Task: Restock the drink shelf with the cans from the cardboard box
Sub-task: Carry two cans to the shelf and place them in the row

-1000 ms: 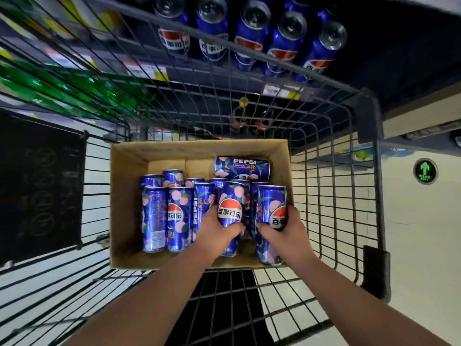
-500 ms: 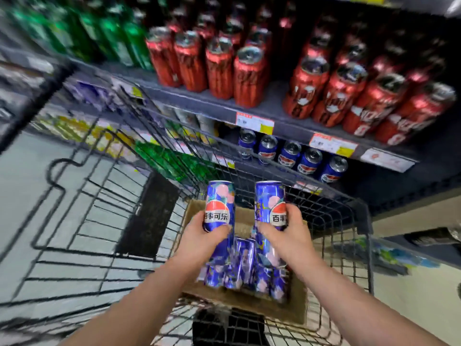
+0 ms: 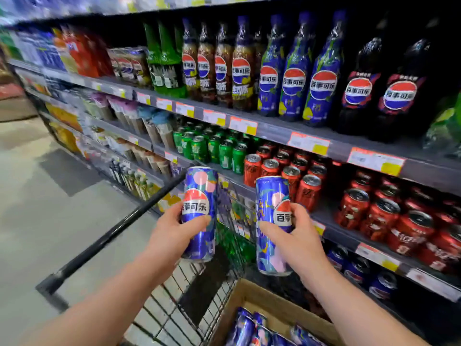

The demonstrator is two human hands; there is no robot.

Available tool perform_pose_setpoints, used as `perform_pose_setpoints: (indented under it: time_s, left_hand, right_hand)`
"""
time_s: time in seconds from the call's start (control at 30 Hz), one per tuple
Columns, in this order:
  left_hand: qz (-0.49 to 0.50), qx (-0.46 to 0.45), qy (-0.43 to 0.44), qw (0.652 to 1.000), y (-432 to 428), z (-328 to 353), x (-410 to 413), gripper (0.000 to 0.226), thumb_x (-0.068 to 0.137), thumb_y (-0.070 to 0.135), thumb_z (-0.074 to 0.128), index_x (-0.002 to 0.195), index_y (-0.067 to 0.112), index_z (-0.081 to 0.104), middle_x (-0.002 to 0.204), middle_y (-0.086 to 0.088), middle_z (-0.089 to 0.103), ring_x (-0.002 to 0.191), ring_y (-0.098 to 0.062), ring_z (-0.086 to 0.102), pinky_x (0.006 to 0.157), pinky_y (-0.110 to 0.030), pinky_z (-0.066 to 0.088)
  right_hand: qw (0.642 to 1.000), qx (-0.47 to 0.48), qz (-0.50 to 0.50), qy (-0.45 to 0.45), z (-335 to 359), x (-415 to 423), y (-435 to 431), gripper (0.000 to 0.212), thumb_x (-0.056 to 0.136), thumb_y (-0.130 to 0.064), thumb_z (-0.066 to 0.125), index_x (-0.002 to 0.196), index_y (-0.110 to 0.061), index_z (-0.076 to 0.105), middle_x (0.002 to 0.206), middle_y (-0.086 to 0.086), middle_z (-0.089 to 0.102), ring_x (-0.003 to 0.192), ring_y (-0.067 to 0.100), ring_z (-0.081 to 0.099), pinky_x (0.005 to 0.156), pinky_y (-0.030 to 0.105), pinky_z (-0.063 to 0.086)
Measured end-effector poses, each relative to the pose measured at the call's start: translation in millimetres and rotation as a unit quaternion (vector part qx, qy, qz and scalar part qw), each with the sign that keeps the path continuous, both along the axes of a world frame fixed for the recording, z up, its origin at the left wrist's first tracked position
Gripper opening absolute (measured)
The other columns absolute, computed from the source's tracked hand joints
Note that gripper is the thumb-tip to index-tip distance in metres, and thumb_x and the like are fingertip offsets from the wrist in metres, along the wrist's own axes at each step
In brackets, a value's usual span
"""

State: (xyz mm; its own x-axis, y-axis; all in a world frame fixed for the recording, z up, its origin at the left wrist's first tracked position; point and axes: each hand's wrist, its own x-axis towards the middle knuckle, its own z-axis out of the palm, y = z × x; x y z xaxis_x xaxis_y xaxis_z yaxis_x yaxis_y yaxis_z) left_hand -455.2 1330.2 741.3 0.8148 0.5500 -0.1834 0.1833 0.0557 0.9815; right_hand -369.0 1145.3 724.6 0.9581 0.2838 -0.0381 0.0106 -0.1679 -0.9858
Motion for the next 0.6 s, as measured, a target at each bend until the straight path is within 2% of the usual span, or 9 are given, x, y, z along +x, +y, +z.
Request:
perform_pose_setpoints:
  time_s: [0.1, 0.17, 0.23, 0.3, 0.37, 0.43, 0.6]
  left_hand:
    - [0.014, 0.026, -0.043, 0.999, 35.3, 25.2, -20.2, 0.033, 0.063, 0.018, 0.072, 0.094, 0.022, 0.059, 0.09, -0.007, 0.067, 0.076, -0.022, 0.063, 0.065, -0.032, 0.052]
    - [0.024, 0.035, -0.059, 0.997, 63.0, 36.5, -37.5, 0.03, 0.072, 0.011, 0.072, 0.098, 0.019, 0.06, 0.09, -0.007, 0.067, 0.077, -0.022, 0.062, 0.066, -0.031, 0.051]
    - [0.021, 0.04, -0.075, 0.996, 93.5, 44.2, -59.0, 0.026, 0.08, 0.006, 0.066, 0.104, 0.014, 0.06, 0.088, -0.007, 0.067, 0.073, -0.021, 0.062, 0.058, -0.028, 0.052]
    - [0.013, 0.047, -0.084, 0.995, 124.5, 51.0, -84.9, 0.019, 0.082, 0.004, 0.063, 0.095, 0.018, 0.06, 0.085, -0.005, 0.066, 0.069, -0.019, 0.061, 0.05, -0.022, 0.052]
    - [0.005, 0.053, -0.089, 0.995, 158.5, 56.4, -113.4, 0.019, 0.082, 0.005, 0.064, 0.09, 0.021, 0.058, 0.086, -0.006, 0.066, 0.072, -0.021, 0.062, 0.057, -0.027, 0.053]
    - [0.007, 0.052, -0.091, 0.994, 193.5, 60.7, -142.3, 0.022, 0.081, 0.006, 0.065, 0.098, 0.018, 0.059, 0.089, -0.007, 0.066, 0.075, -0.023, 0.062, 0.063, -0.031, 0.052]
    - [0.034, 0.039, -0.105, 0.993, 268.5, 75.6, -196.9, 0.027, 0.081, 0.008, 0.065, 0.106, 0.015, 0.058, 0.087, -0.005, 0.067, 0.07, -0.02, 0.063, 0.057, -0.027, 0.049]
  right_hand:
    - [0.999, 0.003, 0.002, -0.035, 24.7, -17.1, 31.5, 0.037, 0.068, -0.026, 0.078, 0.091, -0.032, 0.05, 0.091, -0.007, 0.066, 0.082, 0.016, 0.064, 0.079, 0.035, 0.051]
    - [0.999, 0.002, -0.003, -0.054, 39.0, -34.4, 56.8, 0.041, 0.07, -0.024, 0.076, 0.101, -0.029, 0.051, 0.093, -0.006, 0.066, 0.084, 0.017, 0.063, 0.079, 0.036, 0.051]
    - [0.997, 0.005, -0.014, -0.074, 50.0, -56.7, 84.4, 0.043, 0.071, -0.023, 0.076, 0.105, -0.025, 0.05, 0.091, -0.006, 0.064, 0.079, 0.013, 0.061, 0.073, 0.032, 0.049]
    - [0.996, 0.009, -0.028, -0.089, 57.6, -82.3, 113.0, 0.038, 0.072, -0.022, 0.075, 0.1, -0.026, 0.049, 0.085, -0.01, 0.061, 0.073, 0.006, 0.058, 0.065, 0.028, 0.046]
    - [0.995, 0.013, -0.044, -0.089, 62.8, -108.6, 143.3, 0.037, 0.072, -0.023, 0.075, 0.1, -0.025, 0.05, 0.085, -0.008, 0.06, 0.073, 0.01, 0.057, 0.065, 0.028, 0.044]
    - [0.995, 0.024, -0.055, -0.084, 68.5, -134.1, 174.8, 0.04, 0.071, -0.024, 0.076, 0.103, -0.023, 0.051, 0.09, -0.004, 0.062, 0.076, 0.015, 0.059, 0.07, 0.029, 0.044]
    - [0.994, 0.03, -0.051, -0.09, 86.1, -182.8, 246.5, 0.038, 0.073, -0.023, 0.075, 0.103, -0.022, 0.051, 0.088, -0.006, 0.062, 0.074, 0.011, 0.058, 0.07, 0.03, 0.044]
